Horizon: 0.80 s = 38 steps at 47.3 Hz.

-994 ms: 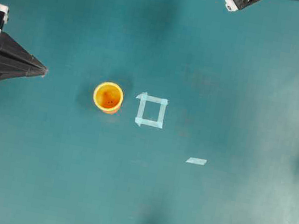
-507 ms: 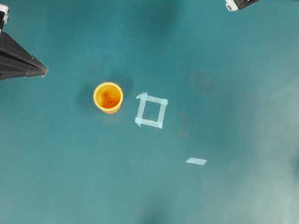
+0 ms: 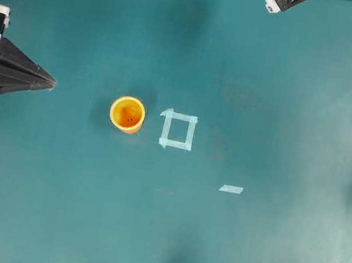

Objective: Move the block backward with right arm.
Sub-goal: 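Carry the held cube backward toward the far edge with the right gripper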

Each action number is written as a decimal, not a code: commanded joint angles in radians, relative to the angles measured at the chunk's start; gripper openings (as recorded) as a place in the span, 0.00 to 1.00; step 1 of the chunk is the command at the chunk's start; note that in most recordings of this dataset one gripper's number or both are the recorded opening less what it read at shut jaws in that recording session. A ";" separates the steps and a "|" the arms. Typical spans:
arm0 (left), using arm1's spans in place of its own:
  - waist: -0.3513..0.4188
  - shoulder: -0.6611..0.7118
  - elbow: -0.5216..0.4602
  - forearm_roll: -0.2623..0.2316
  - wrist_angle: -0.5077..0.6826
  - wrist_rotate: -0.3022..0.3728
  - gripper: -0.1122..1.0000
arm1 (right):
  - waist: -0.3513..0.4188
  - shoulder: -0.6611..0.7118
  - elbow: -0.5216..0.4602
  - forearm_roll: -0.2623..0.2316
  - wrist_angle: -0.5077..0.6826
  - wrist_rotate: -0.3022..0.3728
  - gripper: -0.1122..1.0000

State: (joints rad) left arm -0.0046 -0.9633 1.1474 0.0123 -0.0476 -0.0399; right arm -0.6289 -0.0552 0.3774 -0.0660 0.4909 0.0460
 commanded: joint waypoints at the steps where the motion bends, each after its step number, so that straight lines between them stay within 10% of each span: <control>1: -0.002 0.005 -0.032 0.002 -0.003 0.002 0.10 | -0.003 -0.014 -0.023 0.000 -0.003 0.000 0.45; 38: -0.002 0.005 -0.032 0.002 -0.003 0.002 0.10 | -0.002 -0.015 -0.021 0.000 -0.003 0.002 0.45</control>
State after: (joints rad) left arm -0.0046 -0.9633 1.1474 0.0107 -0.0476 -0.0399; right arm -0.6289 -0.0552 0.3774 -0.0644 0.4909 0.0476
